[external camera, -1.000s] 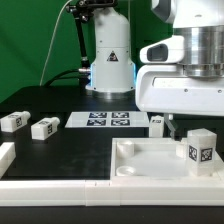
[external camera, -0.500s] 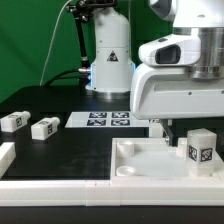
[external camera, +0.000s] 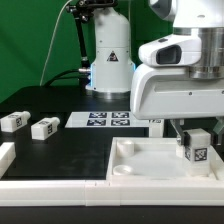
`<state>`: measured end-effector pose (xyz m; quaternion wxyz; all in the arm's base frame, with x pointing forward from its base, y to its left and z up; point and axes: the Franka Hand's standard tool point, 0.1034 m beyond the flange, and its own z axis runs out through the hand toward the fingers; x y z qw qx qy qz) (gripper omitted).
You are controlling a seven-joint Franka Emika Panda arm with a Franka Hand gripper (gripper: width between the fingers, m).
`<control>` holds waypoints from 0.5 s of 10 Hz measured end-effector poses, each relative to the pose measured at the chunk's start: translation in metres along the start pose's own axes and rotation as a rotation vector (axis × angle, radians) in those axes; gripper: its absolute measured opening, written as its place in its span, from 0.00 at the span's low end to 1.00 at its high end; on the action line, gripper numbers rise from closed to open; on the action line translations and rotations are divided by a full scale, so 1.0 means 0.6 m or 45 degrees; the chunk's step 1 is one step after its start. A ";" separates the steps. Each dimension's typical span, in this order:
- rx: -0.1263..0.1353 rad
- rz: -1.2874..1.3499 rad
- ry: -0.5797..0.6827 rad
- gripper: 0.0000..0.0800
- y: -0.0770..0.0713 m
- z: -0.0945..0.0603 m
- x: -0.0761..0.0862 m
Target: Assemble one leg
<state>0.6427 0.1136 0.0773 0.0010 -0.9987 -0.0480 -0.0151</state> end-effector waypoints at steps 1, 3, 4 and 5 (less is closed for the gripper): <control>0.001 0.057 0.000 0.36 0.000 0.000 0.000; 0.010 0.350 0.014 0.36 -0.002 0.001 0.002; 0.029 0.537 0.023 0.36 0.000 0.002 0.003; 0.028 0.685 0.022 0.36 0.006 0.002 0.002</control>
Offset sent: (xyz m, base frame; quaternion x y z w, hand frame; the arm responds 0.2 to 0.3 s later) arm -0.0092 -0.0059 -0.0082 0.0192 0.0175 0.3576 0.9335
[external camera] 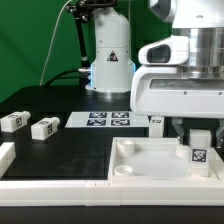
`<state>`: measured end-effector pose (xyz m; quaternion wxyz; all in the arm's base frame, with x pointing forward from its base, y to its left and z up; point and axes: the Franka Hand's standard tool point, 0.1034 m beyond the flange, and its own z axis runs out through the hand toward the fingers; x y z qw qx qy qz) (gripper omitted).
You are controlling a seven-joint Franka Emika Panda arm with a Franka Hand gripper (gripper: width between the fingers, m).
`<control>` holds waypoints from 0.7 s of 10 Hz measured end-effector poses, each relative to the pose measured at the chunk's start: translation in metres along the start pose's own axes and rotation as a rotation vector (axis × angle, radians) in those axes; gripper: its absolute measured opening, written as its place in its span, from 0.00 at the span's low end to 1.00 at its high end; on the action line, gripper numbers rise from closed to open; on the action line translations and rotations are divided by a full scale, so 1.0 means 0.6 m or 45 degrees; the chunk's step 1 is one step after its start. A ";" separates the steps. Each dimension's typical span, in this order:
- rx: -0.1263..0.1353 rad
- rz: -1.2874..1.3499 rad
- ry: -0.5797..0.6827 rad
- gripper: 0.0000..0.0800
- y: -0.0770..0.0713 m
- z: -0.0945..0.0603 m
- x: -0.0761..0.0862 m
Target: Assemble one leg
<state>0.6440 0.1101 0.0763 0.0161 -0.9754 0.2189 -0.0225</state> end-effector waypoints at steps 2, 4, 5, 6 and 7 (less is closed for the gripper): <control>-0.017 0.176 0.024 0.37 0.012 0.000 0.002; -0.038 0.362 0.033 0.38 0.027 -0.002 0.007; -0.047 0.478 0.036 0.38 0.032 -0.002 0.009; -0.053 0.535 0.042 0.39 0.036 -0.002 0.011; -0.057 0.545 0.046 0.39 0.038 -0.003 0.011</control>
Offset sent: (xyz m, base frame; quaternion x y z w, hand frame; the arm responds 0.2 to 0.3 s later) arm -0.0071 -0.0025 -0.0007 0.0052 -0.0263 0.2336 0.9720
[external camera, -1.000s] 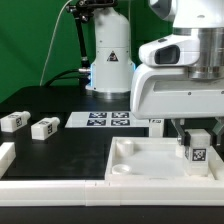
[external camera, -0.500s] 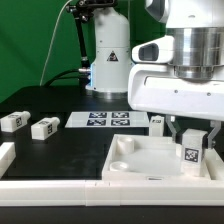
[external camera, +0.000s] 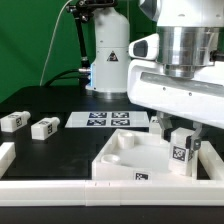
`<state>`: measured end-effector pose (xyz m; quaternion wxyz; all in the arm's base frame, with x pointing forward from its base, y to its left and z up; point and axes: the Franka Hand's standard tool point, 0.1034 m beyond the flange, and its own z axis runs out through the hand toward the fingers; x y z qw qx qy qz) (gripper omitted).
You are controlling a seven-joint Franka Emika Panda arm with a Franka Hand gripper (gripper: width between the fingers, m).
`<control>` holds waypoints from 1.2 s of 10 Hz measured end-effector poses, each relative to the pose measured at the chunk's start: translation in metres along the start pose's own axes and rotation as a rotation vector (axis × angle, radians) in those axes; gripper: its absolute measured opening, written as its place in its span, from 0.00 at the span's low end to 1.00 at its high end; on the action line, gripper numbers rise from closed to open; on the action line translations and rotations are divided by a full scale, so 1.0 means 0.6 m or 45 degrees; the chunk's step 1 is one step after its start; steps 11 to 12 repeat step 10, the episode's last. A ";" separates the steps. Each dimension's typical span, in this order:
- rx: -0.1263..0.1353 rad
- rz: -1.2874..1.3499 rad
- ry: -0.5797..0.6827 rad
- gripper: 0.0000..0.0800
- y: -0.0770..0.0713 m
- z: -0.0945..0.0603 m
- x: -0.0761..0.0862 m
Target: Assemble one leg
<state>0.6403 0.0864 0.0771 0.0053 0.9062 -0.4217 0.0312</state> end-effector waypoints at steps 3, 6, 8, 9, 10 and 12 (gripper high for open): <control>-0.005 0.007 0.001 0.60 0.002 0.001 0.001; -0.006 0.007 0.001 0.80 0.003 0.002 0.001; -0.007 0.007 0.000 0.81 0.003 0.003 0.001; -0.007 0.007 0.000 0.81 0.003 0.003 0.001; -0.007 0.007 0.000 0.81 0.003 0.003 0.001; -0.007 0.007 0.000 0.81 0.003 0.003 0.001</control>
Offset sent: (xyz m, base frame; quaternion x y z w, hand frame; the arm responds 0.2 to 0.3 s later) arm 0.0000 0.0000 0.0000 0.0000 0.0000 0.0000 1.0000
